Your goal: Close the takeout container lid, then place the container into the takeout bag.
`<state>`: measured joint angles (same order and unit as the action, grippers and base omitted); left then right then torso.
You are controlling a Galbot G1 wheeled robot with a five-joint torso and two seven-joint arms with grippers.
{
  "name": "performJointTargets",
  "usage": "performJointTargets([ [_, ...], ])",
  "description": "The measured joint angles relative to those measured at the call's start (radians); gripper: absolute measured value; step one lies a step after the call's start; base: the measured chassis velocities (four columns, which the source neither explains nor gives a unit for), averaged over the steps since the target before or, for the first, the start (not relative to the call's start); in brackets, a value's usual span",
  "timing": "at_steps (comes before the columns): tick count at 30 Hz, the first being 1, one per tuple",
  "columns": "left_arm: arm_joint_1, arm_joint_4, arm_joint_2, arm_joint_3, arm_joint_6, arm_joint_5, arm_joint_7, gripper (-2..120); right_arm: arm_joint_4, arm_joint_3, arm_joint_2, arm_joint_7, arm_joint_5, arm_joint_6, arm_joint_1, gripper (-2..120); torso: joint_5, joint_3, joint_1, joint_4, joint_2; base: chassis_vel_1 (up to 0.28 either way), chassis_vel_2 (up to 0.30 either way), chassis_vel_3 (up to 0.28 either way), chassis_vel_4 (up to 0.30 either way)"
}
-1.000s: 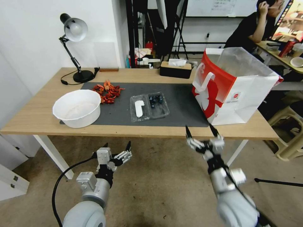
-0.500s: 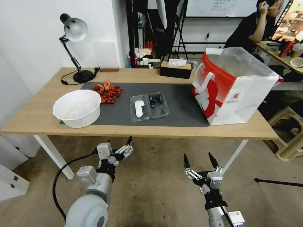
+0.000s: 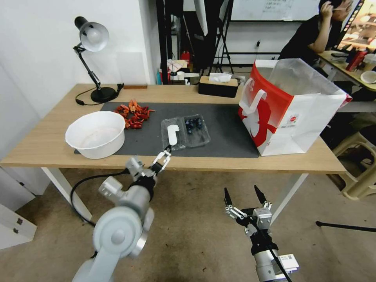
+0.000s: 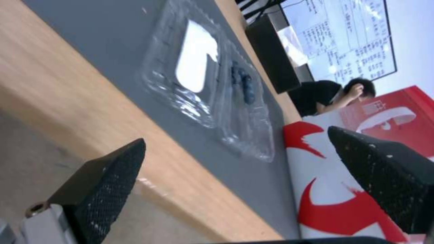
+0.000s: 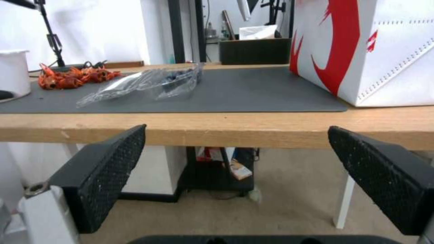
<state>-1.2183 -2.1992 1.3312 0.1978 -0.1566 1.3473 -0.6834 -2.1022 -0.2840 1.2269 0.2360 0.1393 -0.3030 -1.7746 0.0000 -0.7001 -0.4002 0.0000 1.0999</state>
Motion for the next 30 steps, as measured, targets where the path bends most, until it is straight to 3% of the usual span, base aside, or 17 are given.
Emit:
performJointTargets([
  [6,0.14,0.118,0.046,-0.088,0.041,0.019,-0.002,100,-0.003,-0.002,0.013,0.002,-0.021,-0.001,-0.017,100,0.0001,0.0,0.0,-0.0001,0.0,0.0,0.0,0.0,0.0],
  [14,0.202,0.193,0.084,-0.133,0.048,0.014,-0.003,100,0.003,-0.003,0.026,0.006,-0.03,-0.005,-0.022,100,0.0003,0.0,0.0,-0.0001,0.0,0.0,0.0,0.0,0.0],
  [30,0.244,0.287,0.116,-0.13,0.071,-0.016,0.005,100,0.014,-0.005,0.025,0.01,-0.027,-0.014,-0.025,100,0.0001,0.0,0.0,0.0,0.0,0.0,0.0,0.0,0.0],
])
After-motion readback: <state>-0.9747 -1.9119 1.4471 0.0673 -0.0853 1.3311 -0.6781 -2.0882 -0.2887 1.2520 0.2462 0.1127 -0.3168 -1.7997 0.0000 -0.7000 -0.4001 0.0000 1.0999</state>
